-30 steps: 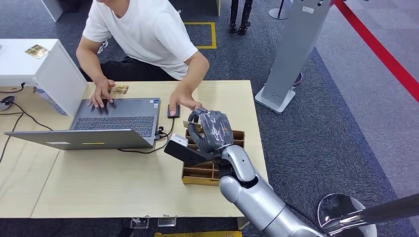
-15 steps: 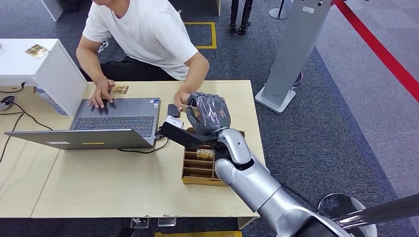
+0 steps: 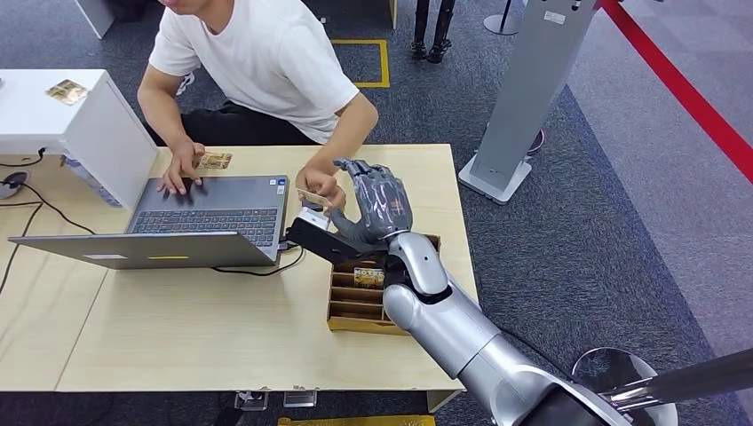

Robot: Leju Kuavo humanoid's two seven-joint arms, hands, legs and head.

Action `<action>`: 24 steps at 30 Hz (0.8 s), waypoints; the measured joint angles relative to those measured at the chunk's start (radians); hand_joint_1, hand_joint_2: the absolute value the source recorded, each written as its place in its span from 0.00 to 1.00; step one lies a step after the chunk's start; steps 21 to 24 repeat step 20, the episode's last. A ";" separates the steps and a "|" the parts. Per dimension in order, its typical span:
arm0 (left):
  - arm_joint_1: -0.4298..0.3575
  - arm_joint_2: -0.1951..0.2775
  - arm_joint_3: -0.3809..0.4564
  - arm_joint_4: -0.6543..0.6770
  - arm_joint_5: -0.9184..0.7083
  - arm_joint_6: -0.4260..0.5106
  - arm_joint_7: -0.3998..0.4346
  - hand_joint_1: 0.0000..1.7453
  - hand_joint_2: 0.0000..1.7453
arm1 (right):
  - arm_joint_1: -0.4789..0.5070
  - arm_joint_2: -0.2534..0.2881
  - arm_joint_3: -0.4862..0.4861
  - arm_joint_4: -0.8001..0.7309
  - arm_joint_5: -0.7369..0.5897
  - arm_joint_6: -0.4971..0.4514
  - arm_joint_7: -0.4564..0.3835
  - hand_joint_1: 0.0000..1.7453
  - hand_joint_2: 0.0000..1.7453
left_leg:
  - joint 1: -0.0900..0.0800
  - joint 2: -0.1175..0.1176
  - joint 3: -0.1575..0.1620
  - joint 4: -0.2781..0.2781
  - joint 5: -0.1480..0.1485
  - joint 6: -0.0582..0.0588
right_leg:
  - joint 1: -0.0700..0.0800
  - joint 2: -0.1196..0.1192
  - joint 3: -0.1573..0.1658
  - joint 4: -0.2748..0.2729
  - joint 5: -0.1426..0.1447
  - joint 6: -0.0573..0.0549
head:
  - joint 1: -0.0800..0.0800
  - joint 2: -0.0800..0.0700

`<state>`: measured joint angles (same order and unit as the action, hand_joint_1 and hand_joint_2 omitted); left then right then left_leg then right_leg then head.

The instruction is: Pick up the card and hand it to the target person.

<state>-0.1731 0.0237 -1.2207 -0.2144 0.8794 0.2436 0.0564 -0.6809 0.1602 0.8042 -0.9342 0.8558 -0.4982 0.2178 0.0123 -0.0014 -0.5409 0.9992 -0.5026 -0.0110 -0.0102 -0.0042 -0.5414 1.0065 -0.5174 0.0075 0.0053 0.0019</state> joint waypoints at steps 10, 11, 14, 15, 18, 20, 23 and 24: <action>0.001 0.000 0.000 0.000 0.003 0.014 0.003 0.00 1.00 | 0.020 -0.016 -0.002 -0.029 -0.022 -0.039 0.000 0.00 1.00 | 0.000 0.000 0.000 0.000 0.000 0.000 | 0.000 0.000 0.000 0.000 0.000 0.000 | -0.001 0.000; 0.002 0.000 0.000 0.000 0.005 0.016 0.002 0.00 1.00 | 0.030 -0.022 -0.003 -0.048 -0.033 -0.045 -0.002 0.00 1.00 | 0.000 0.000 0.000 0.000 0.000 0.000 | 0.000 0.000 0.000 0.000 0.000 0.000 | 0.000 0.000; 0.008 0.000 0.000 0.000 0.015 0.023 -0.004 0.00 1.00 | 0.073 -0.043 -0.009 -0.122 -0.099 -0.050 -0.033 0.00 1.00 | 0.000 0.000 0.000 0.000 0.000 0.000 | 0.000 0.000 0.000 0.000 0.000 0.000 | 0.000 0.000; 0.010 0.000 0.000 0.000 0.020 0.025 -0.008 0.00 1.00 | 0.091 -0.050 -0.013 -0.149 -0.136 -0.050 -0.054 0.00 1.00 | 0.000 0.000 0.000 0.000 0.000 0.000 | 0.000 0.000 0.000 0.000 0.000 0.000 | 0.000 0.000; 0.022 0.000 0.001 0.000 0.032 0.029 -0.023 0.00 1.00 | 0.157 -0.075 -0.029 -0.242 -0.277 -0.037 -0.137 0.00 1.00 | 0.000 0.000 0.000 0.000 0.000 0.000 | 0.000 0.000 -0.001 0.000 0.000 0.000 | 0.000 0.000; 0.028 0.000 0.002 0.000 0.036 0.031 -0.031 0.00 1.00 | 0.195 -0.089 -0.038 -0.291 -0.354 -0.024 -0.182 0.00 1.00 | 0.000 0.000 0.000 0.000 0.000 0.000 | 0.000 0.000 -0.001 -0.001 0.000 0.000 | -0.001 0.000; 0.028 0.000 0.002 0.000 0.036 0.031 -0.031 0.00 1.00 | 0.195 -0.089 -0.038 -0.291 -0.354 -0.024 -0.182 0.00 1.00 | 0.000 0.000 0.000 0.000 0.000 0.000 | 0.000 0.000 -0.001 -0.001 0.000 0.000 | -0.001 0.000; 0.028 0.000 0.002 0.000 0.036 0.031 -0.031 0.00 1.00 | 0.195 -0.089 -0.038 -0.291 -0.354 -0.024 -0.182 0.00 1.00 | 0.000 0.000 0.000 0.000 0.000 0.000 | 0.000 0.000 -0.001 -0.001 0.000 0.000 | -0.001 0.000</action>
